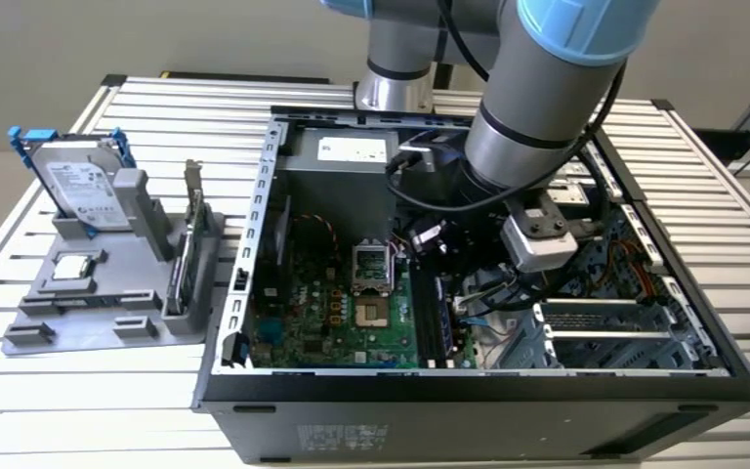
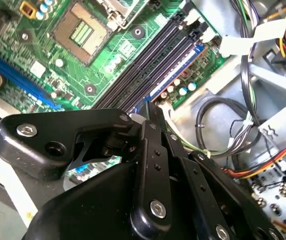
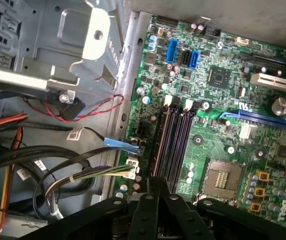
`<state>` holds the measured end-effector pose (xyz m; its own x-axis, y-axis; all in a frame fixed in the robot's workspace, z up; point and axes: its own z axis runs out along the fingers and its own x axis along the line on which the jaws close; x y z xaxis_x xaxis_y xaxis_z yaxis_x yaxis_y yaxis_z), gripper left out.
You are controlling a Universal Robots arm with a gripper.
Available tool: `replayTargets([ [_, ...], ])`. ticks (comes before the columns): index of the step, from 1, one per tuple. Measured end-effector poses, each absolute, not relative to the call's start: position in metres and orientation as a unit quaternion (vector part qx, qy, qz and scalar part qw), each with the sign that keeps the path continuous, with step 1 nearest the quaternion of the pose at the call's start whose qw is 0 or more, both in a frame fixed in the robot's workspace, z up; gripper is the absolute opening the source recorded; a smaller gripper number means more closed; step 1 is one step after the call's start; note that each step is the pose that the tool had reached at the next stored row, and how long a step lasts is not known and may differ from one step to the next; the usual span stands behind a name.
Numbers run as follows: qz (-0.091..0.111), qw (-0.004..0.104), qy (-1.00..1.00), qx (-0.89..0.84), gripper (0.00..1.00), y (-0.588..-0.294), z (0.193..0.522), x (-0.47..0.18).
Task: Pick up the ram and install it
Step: 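Press down the ram until it locks into place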
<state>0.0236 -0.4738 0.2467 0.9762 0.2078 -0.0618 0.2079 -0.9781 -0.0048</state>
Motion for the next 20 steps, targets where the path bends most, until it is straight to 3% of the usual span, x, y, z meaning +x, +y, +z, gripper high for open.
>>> replayTargets([
  [20, -0.03, 0.006, 0.267, 0.963, 0.0, -0.4737, 0.2464, 0.0235],
])
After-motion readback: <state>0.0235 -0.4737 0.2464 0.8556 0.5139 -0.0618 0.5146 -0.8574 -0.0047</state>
